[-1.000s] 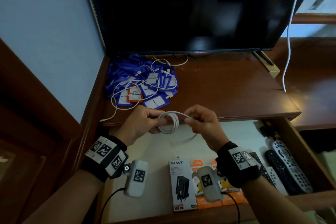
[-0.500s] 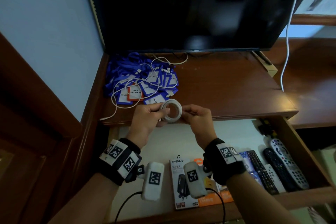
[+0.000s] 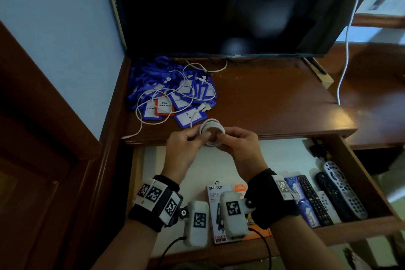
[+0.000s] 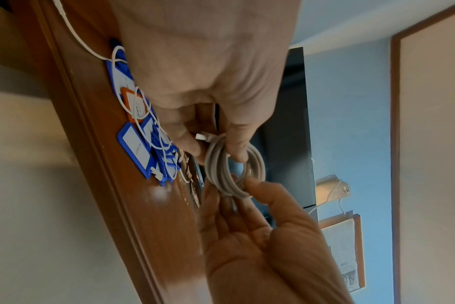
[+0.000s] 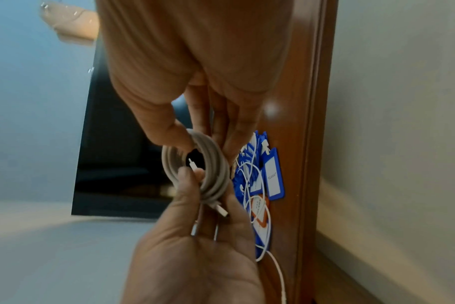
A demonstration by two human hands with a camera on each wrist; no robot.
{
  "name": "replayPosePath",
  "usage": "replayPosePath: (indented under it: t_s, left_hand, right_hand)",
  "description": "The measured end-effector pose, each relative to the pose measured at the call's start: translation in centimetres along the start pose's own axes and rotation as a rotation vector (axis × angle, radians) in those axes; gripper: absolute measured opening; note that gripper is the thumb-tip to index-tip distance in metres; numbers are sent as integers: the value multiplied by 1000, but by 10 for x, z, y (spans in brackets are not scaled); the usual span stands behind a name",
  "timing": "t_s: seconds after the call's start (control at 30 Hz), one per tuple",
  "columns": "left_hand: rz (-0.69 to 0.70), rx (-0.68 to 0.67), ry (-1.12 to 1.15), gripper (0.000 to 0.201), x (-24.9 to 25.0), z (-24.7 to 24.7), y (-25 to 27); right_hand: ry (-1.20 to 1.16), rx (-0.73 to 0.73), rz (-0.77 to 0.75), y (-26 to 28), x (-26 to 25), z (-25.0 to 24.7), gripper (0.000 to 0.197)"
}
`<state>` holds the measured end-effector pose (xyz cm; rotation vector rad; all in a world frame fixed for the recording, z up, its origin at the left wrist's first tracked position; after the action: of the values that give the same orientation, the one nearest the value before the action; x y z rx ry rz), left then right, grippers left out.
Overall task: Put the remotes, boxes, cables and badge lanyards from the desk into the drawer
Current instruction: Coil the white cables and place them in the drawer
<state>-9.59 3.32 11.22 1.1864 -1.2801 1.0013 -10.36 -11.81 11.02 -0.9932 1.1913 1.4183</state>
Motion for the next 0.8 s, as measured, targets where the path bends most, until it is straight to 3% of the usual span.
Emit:
replayPosePath:
  t_s: [0.13, 0.5, 0.8]
  left_hand:
    - [64, 41, -207, 25, 3, -4, -4]
    - [-73, -14, -313, 26, -9, 0, -9]
    - [-145, -133, -42, 17, 1, 9, -3]
  right_hand:
    - [24, -6, 25, 4, 2, 1, 13]
    - [78, -10, 76, 14, 9, 3, 11]
    - [-144, -185, 103, 18, 6, 10, 12]
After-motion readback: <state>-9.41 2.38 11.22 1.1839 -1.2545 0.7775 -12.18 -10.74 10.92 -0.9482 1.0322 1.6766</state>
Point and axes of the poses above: each hand's wrist, its own y-axis away from the middle knuckle, its own z-axis out of the palm, x = y × z, the point moved 5 cm from there along -y, towards the middle knuckle, and after that the axes turned 9 degrees about -x, right-handed, at the moved point
